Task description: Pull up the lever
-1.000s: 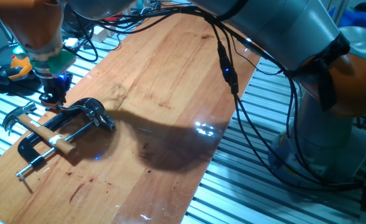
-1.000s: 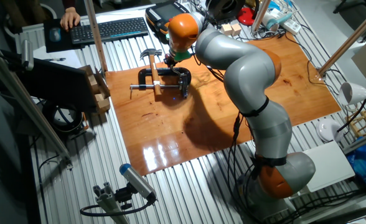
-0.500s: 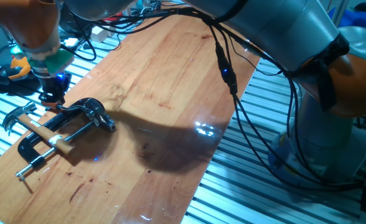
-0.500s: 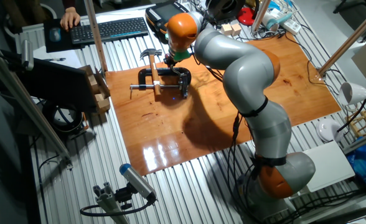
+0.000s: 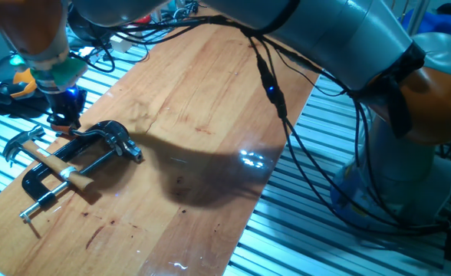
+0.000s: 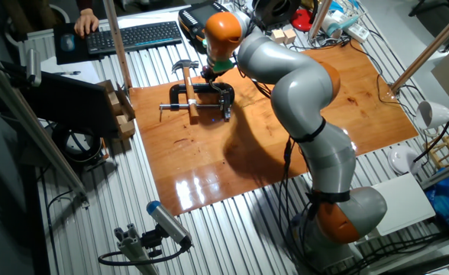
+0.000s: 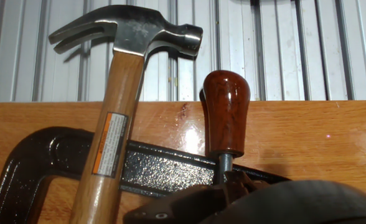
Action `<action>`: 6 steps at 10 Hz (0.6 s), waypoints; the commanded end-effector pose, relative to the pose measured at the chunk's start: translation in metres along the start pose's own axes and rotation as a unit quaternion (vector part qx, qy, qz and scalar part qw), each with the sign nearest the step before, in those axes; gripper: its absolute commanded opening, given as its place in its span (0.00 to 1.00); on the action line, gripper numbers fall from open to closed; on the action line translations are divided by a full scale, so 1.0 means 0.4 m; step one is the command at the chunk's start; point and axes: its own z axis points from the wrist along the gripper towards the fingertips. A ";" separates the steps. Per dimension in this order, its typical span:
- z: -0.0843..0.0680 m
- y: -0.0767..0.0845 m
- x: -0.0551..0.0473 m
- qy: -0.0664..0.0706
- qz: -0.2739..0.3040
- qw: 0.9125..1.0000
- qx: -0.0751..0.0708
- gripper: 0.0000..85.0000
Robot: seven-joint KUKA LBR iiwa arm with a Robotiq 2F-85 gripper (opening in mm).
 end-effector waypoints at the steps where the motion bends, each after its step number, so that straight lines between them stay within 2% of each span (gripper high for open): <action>1: -0.001 0.000 0.000 -0.003 -0.002 1.000 -0.001 0.00; 2: -0.001 0.000 0.000 -0.010 -0.002 1.000 0.001 0.00; 3: -0.001 0.000 0.000 -0.024 0.007 1.000 -0.003 0.00; 4: -0.001 0.000 0.000 -0.028 0.010 1.000 -0.011 0.00; 5: 0.000 0.000 0.000 -0.034 0.013 0.999 -0.010 0.20; 6: 0.001 0.001 0.000 -0.037 0.012 0.999 -0.002 0.40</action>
